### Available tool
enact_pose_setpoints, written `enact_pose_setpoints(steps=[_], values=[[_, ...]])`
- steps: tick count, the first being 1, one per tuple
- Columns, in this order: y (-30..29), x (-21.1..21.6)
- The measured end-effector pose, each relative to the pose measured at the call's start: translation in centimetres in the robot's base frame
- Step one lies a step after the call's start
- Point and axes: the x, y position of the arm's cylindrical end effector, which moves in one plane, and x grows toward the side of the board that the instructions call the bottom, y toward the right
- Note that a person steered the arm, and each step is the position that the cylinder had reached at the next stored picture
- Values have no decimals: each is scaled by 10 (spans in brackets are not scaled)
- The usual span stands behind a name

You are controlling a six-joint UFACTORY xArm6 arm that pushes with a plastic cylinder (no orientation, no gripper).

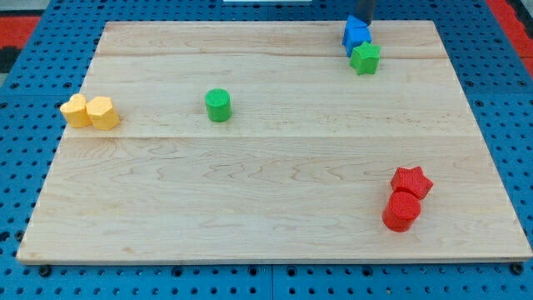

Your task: Adjust the green star at the bottom of the blue cube

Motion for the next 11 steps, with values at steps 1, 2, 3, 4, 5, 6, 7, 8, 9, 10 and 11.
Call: enact_pose_setpoints(steps=[1, 2, 3, 4, 5, 6, 7, 8, 9, 10, 11], values=[[77, 16], [128, 95], [139, 136], [125, 134], [105, 110], [83, 95], [41, 95], [27, 100], [27, 113], [26, 115], [19, 115]])
